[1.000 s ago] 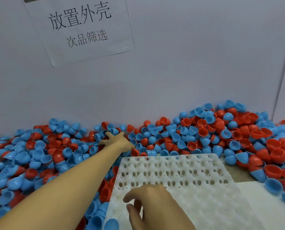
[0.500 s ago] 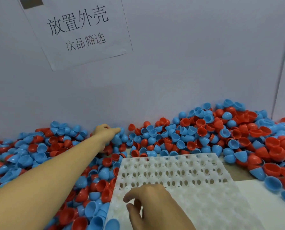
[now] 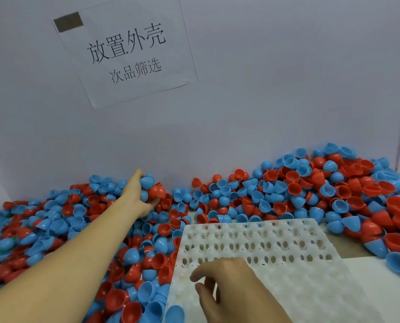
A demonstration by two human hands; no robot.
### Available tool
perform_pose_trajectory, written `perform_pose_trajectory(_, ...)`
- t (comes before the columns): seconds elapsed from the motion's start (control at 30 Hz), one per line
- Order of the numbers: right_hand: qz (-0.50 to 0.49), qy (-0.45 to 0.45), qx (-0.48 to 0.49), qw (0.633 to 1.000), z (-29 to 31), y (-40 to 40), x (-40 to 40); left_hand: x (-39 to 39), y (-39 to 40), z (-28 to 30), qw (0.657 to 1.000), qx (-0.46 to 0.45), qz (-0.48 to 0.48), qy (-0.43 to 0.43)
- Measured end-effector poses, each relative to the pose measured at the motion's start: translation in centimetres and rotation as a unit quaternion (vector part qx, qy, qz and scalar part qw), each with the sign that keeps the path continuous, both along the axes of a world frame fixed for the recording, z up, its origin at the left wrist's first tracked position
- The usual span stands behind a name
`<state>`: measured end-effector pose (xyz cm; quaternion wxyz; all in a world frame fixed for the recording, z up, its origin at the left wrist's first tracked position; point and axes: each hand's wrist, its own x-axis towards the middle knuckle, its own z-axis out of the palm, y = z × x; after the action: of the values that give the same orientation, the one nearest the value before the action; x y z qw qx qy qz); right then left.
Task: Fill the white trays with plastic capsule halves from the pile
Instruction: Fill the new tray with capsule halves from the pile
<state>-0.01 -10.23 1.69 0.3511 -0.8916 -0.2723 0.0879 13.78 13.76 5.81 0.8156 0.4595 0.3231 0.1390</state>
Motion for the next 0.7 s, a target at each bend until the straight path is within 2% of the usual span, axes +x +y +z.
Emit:
perform_pose_trajectory(0.23,-0.024,-0.022,0.046,0.998,-0.7,-0.1,-0.1,-4.9,-2.8,0.3,0.991,-0.098,0.02,-0.09)
perform_pose_trajectory(0.43,-0.084,-0.016,0.175,0.981,-0.5,0.4,-0.9,-13.0,-6.9,-0.4,0.978,-0.142,0.007,-0.151)
perform_pose_trajectory(0.7,-0.118,0.01,0.287,0.951,-0.5,1.3,-1.5,-17.2,-10.4,-2.3,0.969,-0.181,-0.053,-0.157)
